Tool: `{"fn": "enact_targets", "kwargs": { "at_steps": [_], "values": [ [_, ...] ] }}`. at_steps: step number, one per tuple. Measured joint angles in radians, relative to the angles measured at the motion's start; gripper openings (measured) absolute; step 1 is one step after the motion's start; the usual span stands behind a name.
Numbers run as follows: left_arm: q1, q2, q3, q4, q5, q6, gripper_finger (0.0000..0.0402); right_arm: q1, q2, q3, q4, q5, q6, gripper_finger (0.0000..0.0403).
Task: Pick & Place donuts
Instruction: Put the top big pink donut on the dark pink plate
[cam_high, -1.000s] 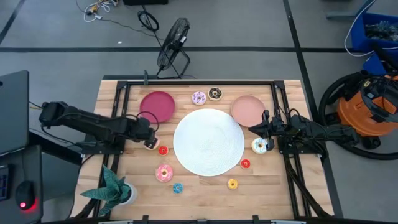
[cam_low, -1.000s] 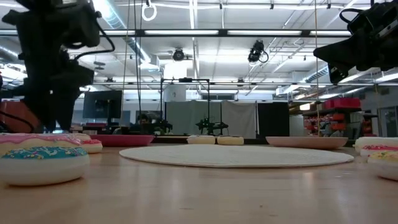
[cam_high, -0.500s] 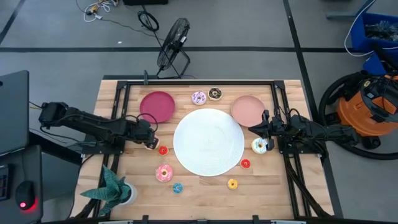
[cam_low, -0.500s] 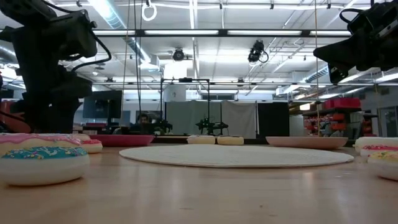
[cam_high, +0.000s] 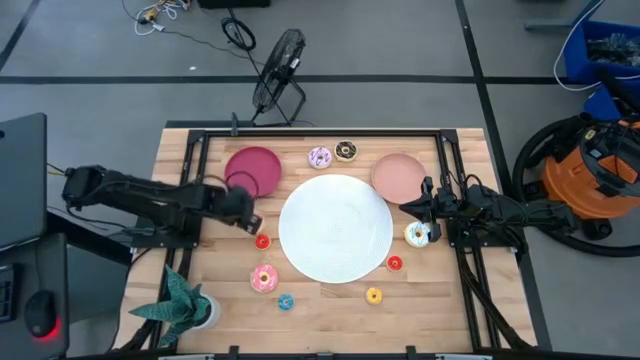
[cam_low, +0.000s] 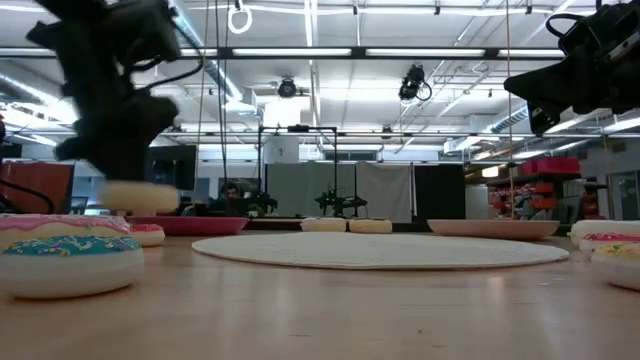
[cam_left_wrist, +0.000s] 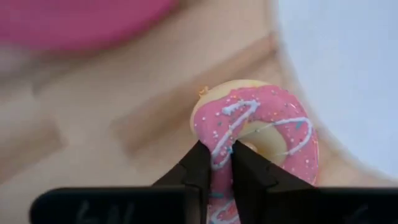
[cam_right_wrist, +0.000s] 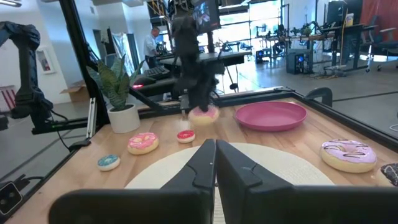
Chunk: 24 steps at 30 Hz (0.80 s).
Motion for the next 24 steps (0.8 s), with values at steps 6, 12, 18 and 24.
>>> {"fn": "enact_targets", "kwargs": {
  "at_steps": [6, 12, 18, 24],
  "values": [
    [0.227, 0.0, 0.133, 0.008, -0.042, 0.263, 0.0025, 0.0, 0.0, 0.0, 0.0, 0.0, 0.0, 0.0022],
    [0.502, 0.043, 0.152, 0.087, -0.04, 0.509, 0.0027, 0.0, 0.0, 0.0, 0.0, 0.0, 0.0, 0.0022],
    [0.666, 0.179, 0.152, 0.234, -0.03, 0.656, 0.0029, 0.0, 0.0, 0.0, 0.0, 0.0, 0.0, 0.0022],
    [0.745, 0.332, 0.152, 0.379, -0.031, 0.718, 0.0029, 0.0, 0.0, 0.0, 0.0, 0.0, 0.0, 0.0022]
  ]
}}
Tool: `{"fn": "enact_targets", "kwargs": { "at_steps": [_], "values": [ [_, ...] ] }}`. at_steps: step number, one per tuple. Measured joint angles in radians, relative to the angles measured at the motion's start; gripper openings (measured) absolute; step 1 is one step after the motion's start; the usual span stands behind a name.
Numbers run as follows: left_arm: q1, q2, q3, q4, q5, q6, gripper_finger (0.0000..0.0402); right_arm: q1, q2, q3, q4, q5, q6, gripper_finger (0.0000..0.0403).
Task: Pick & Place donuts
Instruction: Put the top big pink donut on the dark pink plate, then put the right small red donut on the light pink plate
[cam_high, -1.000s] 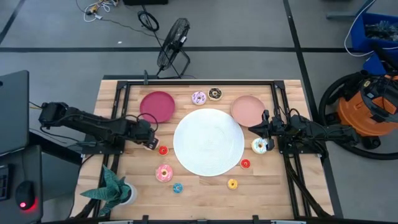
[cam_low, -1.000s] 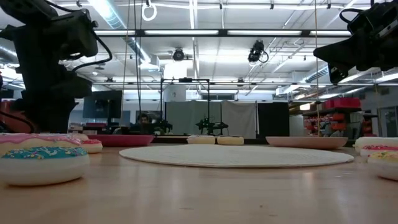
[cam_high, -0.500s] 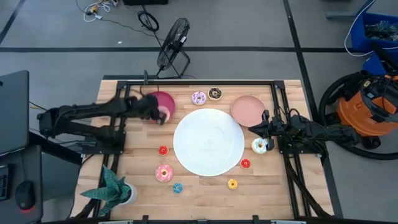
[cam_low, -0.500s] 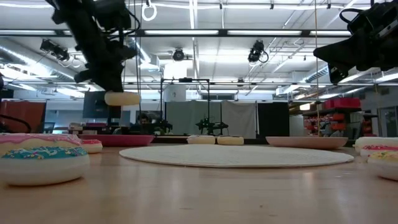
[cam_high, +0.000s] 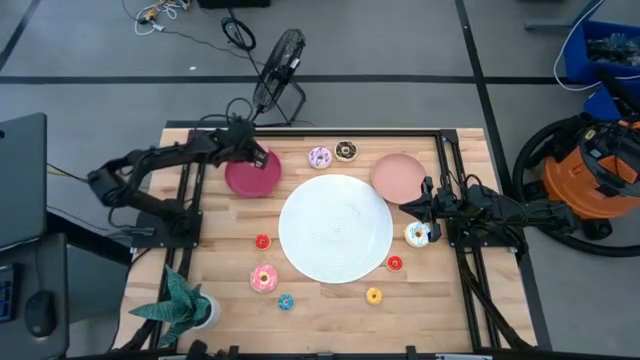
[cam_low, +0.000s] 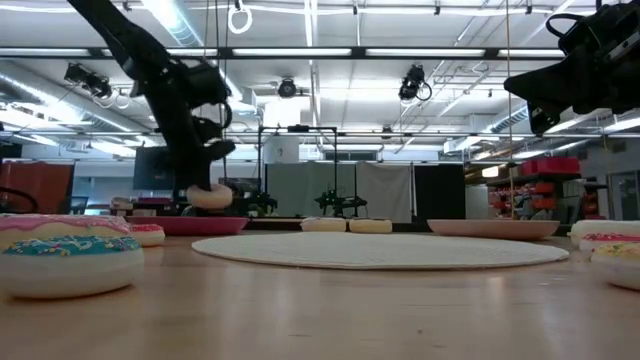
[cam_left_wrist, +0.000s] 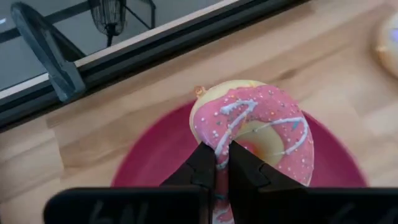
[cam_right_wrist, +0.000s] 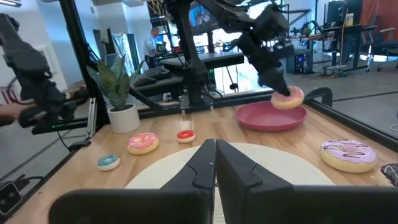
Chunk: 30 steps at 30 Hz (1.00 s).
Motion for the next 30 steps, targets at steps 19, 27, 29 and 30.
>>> {"fn": "enact_targets", "kwargs": {
  "at_steps": [19, 27, 29, 30],
  "values": [
    [0.028, 0.081, 0.0, 0.026, -0.064, 0.081, 0.0134, 0.0, 0.0, 0.0, 0.0, 0.0, 0.0, 0.0022],
    [0.021, 0.013, 0.017, -0.078, -0.098, 0.091, 0.0215, 0.0, 0.0, 0.0, 0.0, 0.0, 0.0, 0.0022],
    [0.007, -0.031, 0.019, -0.12, -0.127, 0.077, 0.0216, 0.0, 0.0, 0.0, 0.0, 0.0, 0.0, 0.0022],
    [-0.006, -0.056, 0.018, -0.137, -0.144, 0.067, 0.0215, 0.0, 0.0, 0.0, 0.0, 0.0, 0.0, 0.0022]
  ]
}}
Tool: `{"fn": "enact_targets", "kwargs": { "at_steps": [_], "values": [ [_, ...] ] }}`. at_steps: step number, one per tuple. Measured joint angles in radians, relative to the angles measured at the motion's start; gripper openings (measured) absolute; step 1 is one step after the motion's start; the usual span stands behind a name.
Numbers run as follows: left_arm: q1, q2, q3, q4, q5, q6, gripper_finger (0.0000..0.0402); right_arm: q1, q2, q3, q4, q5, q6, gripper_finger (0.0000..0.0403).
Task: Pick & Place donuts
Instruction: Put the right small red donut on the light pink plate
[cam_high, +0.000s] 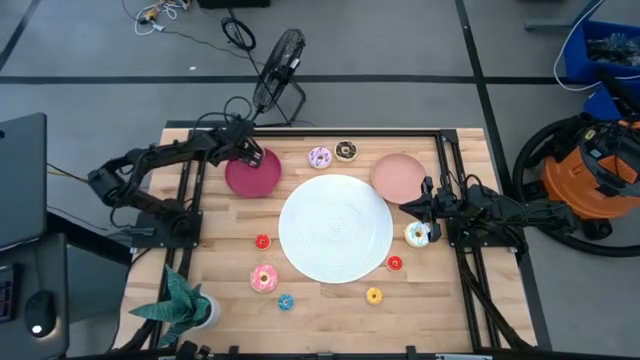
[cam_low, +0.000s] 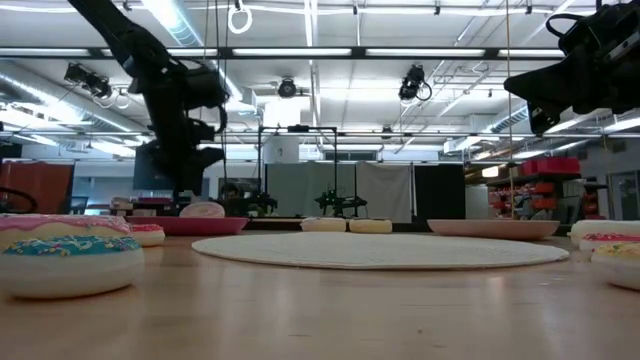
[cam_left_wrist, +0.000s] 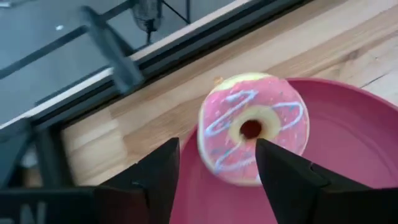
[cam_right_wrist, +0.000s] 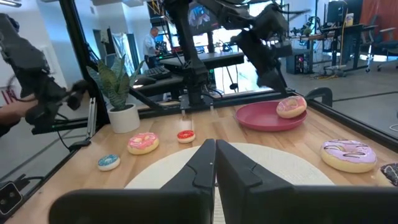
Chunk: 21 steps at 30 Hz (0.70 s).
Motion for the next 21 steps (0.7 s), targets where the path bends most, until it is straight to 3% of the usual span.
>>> {"fn": "enact_targets", "kwargs": {
  "at_steps": [4, 9, 15, 21],
  "values": [
    [-0.084, -0.094, 0.0, 0.016, -0.041, -0.043, 0.0204, 0.0, 0.0, 0.0, 0.0, 0.0, 0.0, 0.0022],
    [-0.255, -0.128, -0.027, 0.23, -0.046, -0.018, 0.0192, 0.0, 0.0, 0.0, 0.0, 0.0, 0.0, 0.0022],
    [-0.446, -0.079, -0.097, 0.584, -0.043, 0.102, 0.0188, 0.0, 0.0, 0.0, 0.0, 0.0, 0.0, 0.0022],
    [-0.54, 0.007, -0.135, 0.826, -0.044, 0.206, 0.0188, 0.0, 0.0, 0.0, 0.0, 0.0, 0.0, 0.0022]
  ]
}}
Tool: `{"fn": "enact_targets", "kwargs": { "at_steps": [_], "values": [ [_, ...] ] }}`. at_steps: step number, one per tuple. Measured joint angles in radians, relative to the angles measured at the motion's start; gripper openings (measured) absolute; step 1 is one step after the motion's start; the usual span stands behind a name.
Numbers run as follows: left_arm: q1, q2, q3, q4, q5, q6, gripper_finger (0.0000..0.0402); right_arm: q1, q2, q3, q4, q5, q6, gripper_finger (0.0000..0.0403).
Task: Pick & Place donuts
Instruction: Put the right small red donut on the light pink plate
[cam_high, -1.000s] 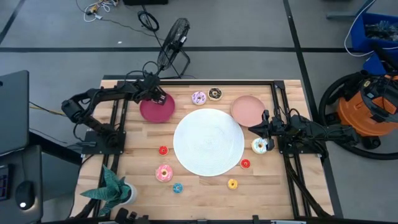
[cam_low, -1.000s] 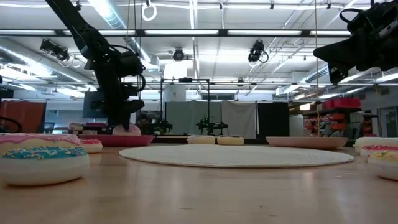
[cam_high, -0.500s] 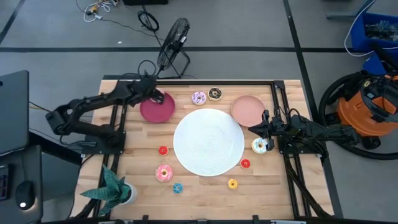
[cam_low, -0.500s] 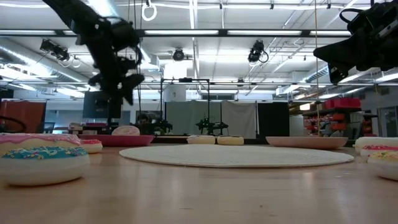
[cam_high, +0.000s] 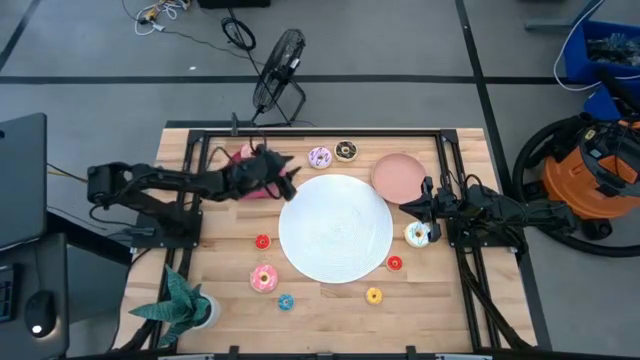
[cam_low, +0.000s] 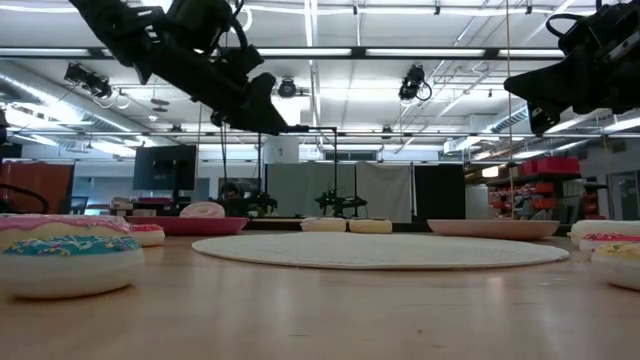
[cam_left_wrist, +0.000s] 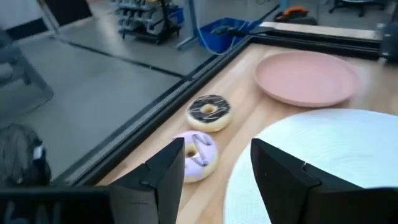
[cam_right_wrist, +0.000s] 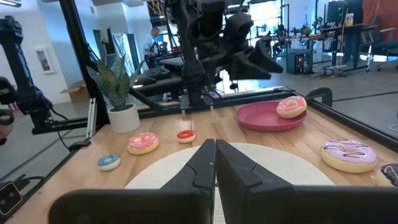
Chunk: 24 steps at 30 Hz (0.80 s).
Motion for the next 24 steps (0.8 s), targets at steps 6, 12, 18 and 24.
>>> {"fn": "enact_targets", "kwargs": {
  "at_steps": [6, 12, 18, 24],
  "values": [
    [-0.025, 0.098, 0.0, 0.114, -0.001, 0.04, 0.0188, 0.0, 0.0, 0.0, 0.0, 0.0, -0.043, 0.0022],
    [-0.056, 0.222, 0.0, 0.275, 0.019, 0.035, 0.0188, 0.0, 0.0, 0.0, 0.023, 0.0, -0.081, 0.0022],
    [-0.079, 0.337, 0.0, 0.444, 0.156, 0.035, 0.0188, 0.0, 0.0, 0.0, 0.083, -0.001, -0.003, 0.0022],
    [-0.086, 0.366, 0.0, 0.469, 0.169, 0.042, 0.0188, 0.02, 0.031, 0.0, -0.004, -0.034, 0.109, 0.0023]
  ]
}}
